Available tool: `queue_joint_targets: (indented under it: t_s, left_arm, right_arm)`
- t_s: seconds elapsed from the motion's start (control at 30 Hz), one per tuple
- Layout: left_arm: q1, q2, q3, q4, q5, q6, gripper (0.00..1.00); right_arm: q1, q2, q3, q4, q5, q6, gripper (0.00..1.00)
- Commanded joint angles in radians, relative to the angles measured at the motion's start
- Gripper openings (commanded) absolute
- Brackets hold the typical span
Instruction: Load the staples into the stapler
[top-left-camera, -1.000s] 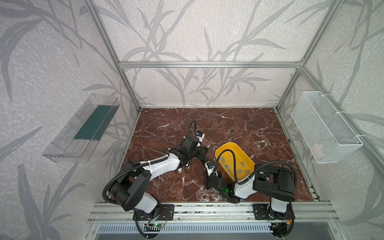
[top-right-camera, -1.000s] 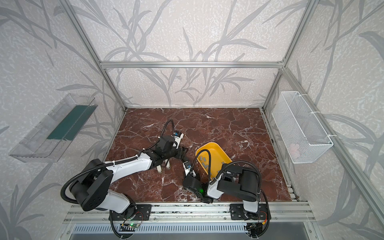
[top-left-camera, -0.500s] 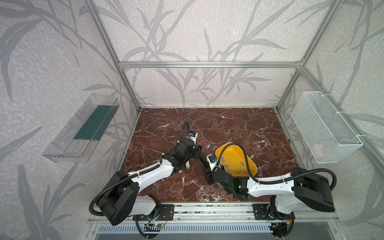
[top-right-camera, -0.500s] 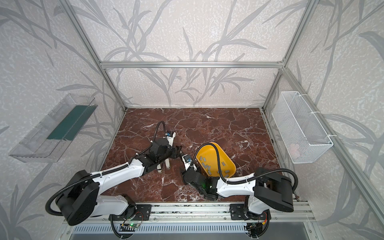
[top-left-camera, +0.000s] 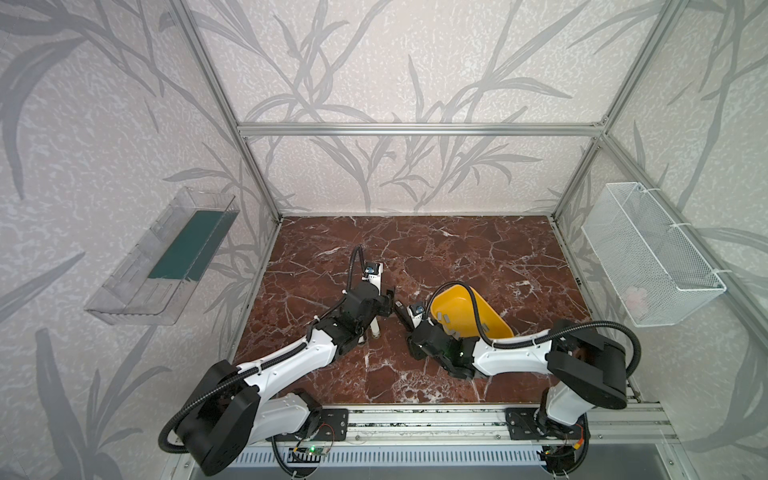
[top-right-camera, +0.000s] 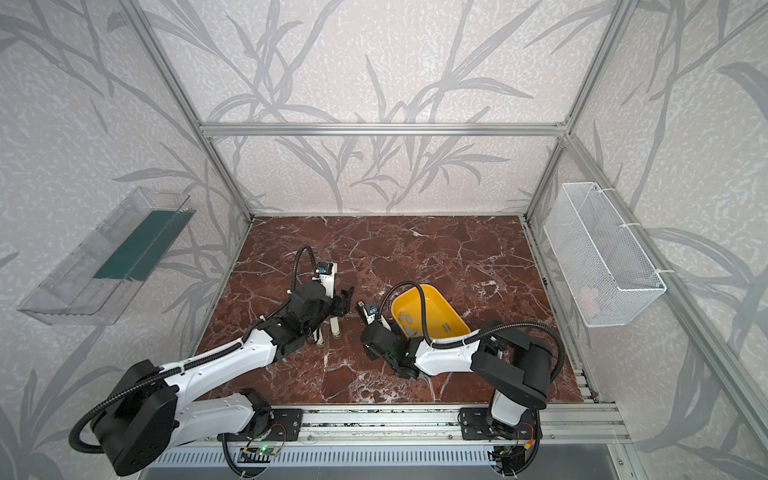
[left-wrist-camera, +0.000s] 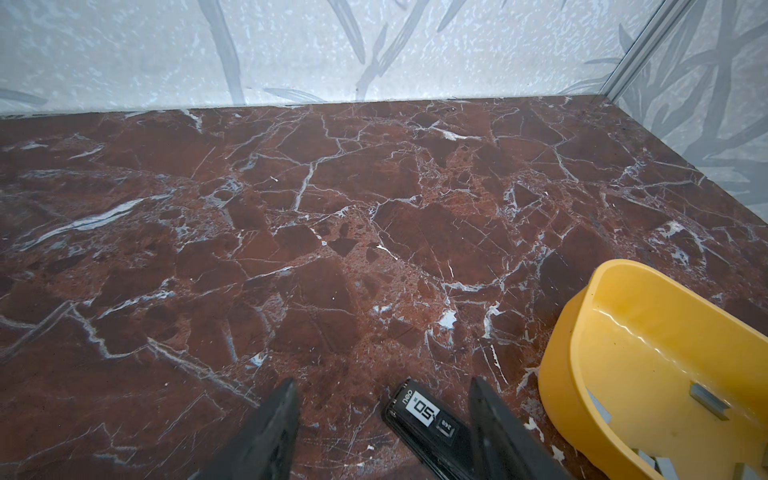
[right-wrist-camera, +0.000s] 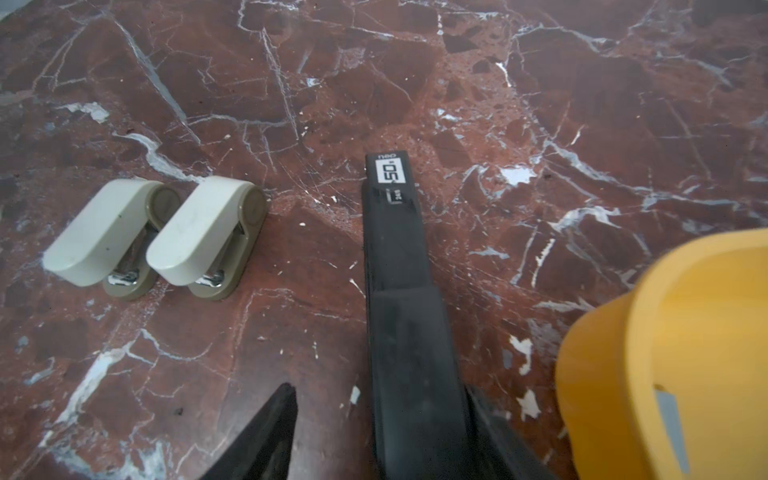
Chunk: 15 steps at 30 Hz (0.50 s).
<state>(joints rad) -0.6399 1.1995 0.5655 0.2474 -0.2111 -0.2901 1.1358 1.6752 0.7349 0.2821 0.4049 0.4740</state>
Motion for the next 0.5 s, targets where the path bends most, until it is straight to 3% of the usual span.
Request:
queue_joint_targets:
  t_s: [0.0,0.2,0.47]
  left_arm:
    - [0.003,-0.009,-0.005,0.013,-0.044,-0.011,0.65]
    - [0.004,-0.055,-0.026,0.012,-0.101,-0.012,0.66]
    - [0.009,-0.077,-0.048,0.029,-0.163,-0.004,0.68]
  right_arm:
    - [-0.002,0.026,0.049,0.002,-0.052,0.008,0.54]
    - [0.002,0.106,0.110,0.011,-0.094,0.031,0.43]
    - [0.012,0.094,0.149,-0.022,-0.059,0.025,0.48]
